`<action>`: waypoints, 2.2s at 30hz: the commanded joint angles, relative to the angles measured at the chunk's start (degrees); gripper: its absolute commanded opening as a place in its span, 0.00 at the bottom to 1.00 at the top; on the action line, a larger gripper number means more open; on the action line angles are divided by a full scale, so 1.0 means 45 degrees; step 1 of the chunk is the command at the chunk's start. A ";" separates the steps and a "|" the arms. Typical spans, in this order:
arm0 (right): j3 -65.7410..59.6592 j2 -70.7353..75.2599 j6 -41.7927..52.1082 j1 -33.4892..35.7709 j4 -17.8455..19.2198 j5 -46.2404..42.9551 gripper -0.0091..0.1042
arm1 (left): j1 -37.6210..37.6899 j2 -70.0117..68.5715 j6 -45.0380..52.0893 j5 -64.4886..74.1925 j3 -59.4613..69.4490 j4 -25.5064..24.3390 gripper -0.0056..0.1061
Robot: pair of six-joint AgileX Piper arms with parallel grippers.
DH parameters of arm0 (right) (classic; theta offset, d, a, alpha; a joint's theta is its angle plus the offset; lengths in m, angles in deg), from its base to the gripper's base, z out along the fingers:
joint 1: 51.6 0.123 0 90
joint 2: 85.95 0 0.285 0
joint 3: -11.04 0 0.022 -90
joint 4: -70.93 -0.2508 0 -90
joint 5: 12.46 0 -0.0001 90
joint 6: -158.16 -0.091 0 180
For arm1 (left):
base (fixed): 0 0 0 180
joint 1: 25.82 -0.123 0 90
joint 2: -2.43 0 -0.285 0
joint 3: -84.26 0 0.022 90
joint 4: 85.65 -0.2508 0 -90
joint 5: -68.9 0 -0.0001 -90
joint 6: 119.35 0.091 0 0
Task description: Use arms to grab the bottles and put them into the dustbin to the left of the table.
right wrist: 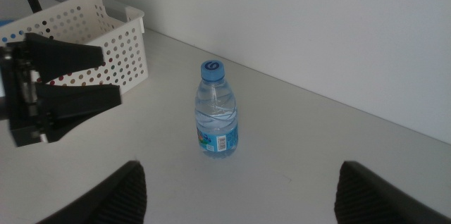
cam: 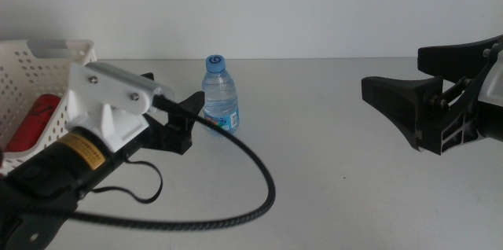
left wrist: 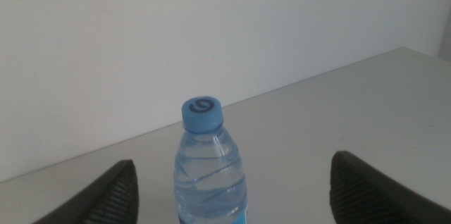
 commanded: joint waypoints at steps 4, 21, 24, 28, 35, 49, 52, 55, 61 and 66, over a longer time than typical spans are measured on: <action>0.0431 0.0112 0.0115 0.0051 0.0059 -0.0909 0.71 | -0.0177 0.2166 -0.0319 -0.1244 -0.2373 0.0117 0.88; 0.0431 0.0112 0.0115 0.0051 0.0059 -0.0909 0.71 | -0.0903 0.7573 -0.1889 -0.1836 -0.6217 -0.2184 0.88; 0.0431 0.0112 0.0115 0.0051 0.0059 -0.0909 0.71 | -0.0903 0.8330 -0.1889 -0.2638 -0.6397 -0.2176 0.88; 0.0431 0.0112 0.0115 0.0051 0.0059 -0.0909 0.71 | -0.0903 0.9106 -0.2043 -0.3006 -0.6647 -0.2120 0.88; 0.0431 0.0112 0.0115 0.0051 0.0059 -0.0909 0.71 | -0.0903 0.9403 -0.2278 -0.2931 -0.6903 -0.2440 0.58; 0.0431 0.0112 0.0115 0.0051 0.0059 -0.0909 0.71 | -0.0972 0.4097 -0.3033 0.4223 -0.7119 -0.2070 0.16; 0.0431 0.0112 0.0115 0.0051 0.0059 -0.0909 0.71 | -0.1446 0.2570 -0.2974 0.8526 -0.8191 -0.2105 0.16; 0.0431 0.0112 0.0115 0.0051 0.0059 -0.0909 0.71 | -0.2195 0.1767 -0.1450 1.2560 -0.9811 -0.1781 0.15; 0.0431 0.0112 0.0115 0.0051 0.0059 -0.0909 0.71 | -0.5170 0.1502 0.3170 1.7092 -1.2482 0.0924 0.06; 0.0431 0.0112 0.0115 0.0051 0.0059 -0.0909 0.71 | -0.6956 0.1700 0.4968 1.9541 -1.3629 0.2226 0.04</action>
